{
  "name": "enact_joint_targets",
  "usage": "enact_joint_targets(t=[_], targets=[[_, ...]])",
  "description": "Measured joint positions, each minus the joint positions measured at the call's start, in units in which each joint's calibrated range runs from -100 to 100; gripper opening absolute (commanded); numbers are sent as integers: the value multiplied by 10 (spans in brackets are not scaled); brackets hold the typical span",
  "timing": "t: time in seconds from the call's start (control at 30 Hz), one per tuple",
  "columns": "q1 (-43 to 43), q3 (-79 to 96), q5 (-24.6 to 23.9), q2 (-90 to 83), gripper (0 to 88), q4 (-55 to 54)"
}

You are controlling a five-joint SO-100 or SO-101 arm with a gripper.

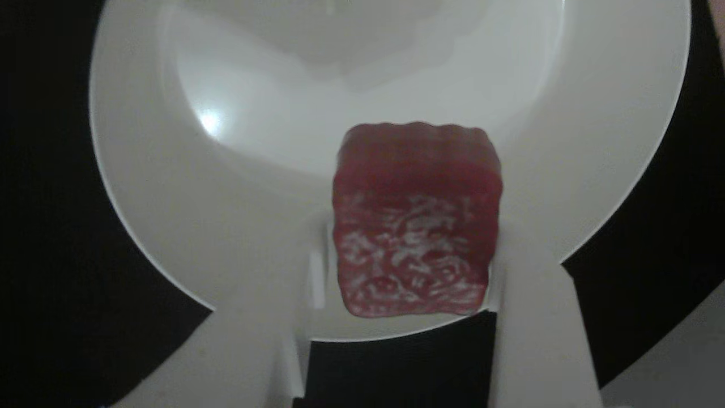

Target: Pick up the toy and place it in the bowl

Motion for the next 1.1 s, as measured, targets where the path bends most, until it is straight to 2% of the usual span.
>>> enact_joint_targets(t=[0.13, 0.23, 0.27, 0.33, 0.5, 0.7, 0.87, 0.93, 1.1], targets=[[-6, 0, 2, 0, 68, 0], [-2, 0, 2, 0, 171, 0], [-2, 0, 1, 0, 240, 0], [-4, 0, 2, 0, 289, 0], [-5, 0, 2, 0, 315, 0], [-1, 0, 2, -2, 299, -19], [46, -43, 2, -4, 11, -41], [69, -78, -1, -6, 36, -42], [134, -123, 2, -5, 24, -42]])
